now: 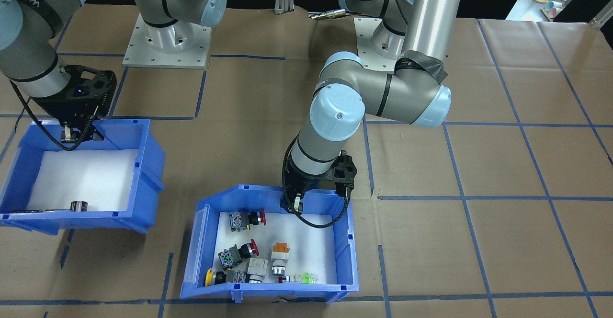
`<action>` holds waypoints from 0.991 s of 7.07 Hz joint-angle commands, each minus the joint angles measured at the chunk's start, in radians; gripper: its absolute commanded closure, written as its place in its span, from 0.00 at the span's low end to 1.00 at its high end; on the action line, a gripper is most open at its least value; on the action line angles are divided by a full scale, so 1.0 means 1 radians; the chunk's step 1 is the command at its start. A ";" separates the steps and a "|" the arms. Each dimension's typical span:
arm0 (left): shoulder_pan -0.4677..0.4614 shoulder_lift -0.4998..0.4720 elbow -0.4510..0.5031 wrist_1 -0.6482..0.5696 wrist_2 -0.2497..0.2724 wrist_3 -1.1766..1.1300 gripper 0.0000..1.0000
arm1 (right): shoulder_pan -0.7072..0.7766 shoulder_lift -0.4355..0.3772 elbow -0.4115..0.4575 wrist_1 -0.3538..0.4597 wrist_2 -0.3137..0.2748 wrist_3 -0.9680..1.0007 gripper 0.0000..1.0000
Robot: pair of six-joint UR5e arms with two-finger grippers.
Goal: Place button box in front
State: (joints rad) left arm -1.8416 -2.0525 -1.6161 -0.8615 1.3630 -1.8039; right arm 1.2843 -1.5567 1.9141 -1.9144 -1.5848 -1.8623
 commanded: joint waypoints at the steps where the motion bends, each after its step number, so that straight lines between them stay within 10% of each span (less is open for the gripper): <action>1: -0.011 -0.027 0.039 -0.007 0.010 0.073 0.90 | 0.000 0.000 0.000 0.000 0.000 0.002 0.92; 2: -0.013 -0.028 0.039 -0.010 0.016 0.096 0.77 | 0.001 0.000 0.000 0.000 0.000 0.002 0.92; 3: -0.013 -0.028 0.038 -0.013 0.019 0.098 0.01 | 0.001 -0.002 0.000 0.005 0.000 0.003 0.92; 7: 0.005 0.087 0.036 -0.138 0.019 0.195 0.01 | 0.006 -0.142 0.118 0.015 0.000 0.061 0.92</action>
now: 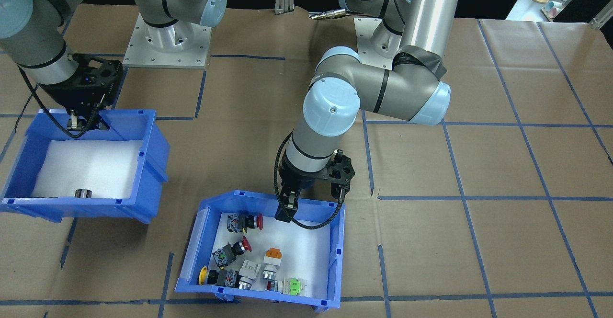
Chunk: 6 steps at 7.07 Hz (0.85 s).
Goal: Place button box in front
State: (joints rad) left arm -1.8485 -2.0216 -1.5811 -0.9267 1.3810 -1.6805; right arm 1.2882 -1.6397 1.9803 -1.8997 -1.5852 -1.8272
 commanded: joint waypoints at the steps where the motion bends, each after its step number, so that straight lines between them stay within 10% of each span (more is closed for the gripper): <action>1: 0.046 0.128 0.001 -0.146 0.003 0.249 0.01 | 0.005 -0.101 0.099 0.002 0.001 0.043 0.92; 6: 0.293 0.379 0.009 -0.452 0.089 1.482 0.01 | 0.045 -0.276 0.261 0.013 0.007 0.109 0.92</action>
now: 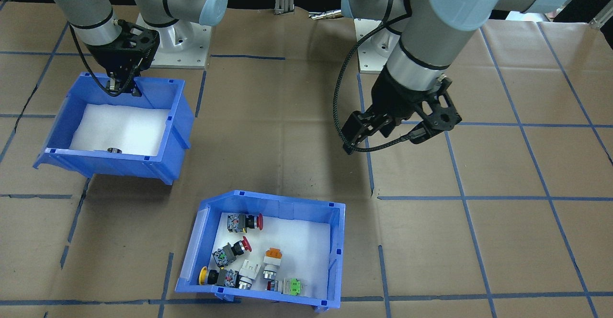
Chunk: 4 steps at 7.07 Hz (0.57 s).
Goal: Place button box in front
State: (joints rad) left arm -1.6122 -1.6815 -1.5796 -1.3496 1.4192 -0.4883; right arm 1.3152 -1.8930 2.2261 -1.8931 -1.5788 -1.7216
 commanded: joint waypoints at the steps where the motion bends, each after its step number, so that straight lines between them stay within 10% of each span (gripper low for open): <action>1: 0.064 0.058 0.018 -0.039 0.082 0.445 0.01 | 0.062 -0.021 0.017 0.008 0.000 0.070 0.92; 4: 0.067 0.120 0.036 -0.201 0.170 0.668 0.00 | 0.279 -0.018 0.018 0.016 -0.001 0.317 0.92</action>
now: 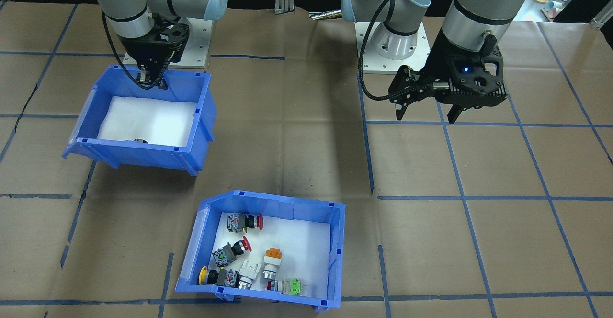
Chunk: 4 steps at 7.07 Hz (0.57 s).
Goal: Place button box in front
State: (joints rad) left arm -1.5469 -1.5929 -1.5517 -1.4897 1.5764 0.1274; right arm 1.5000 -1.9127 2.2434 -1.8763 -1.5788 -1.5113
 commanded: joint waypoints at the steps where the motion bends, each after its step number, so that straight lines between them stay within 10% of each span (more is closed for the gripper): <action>1: 0.004 0.027 0.016 -0.072 0.011 0.057 0.00 | 0.167 0.003 0.001 -0.006 -0.001 0.194 0.92; 4: 0.001 0.030 0.001 -0.073 0.016 0.080 0.00 | 0.423 0.102 -0.005 -0.152 -0.003 0.432 0.91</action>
State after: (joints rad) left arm -1.5444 -1.5689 -1.5439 -1.5627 1.5895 0.2032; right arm 1.8107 -1.8664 2.2410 -1.9457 -1.5803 -1.1810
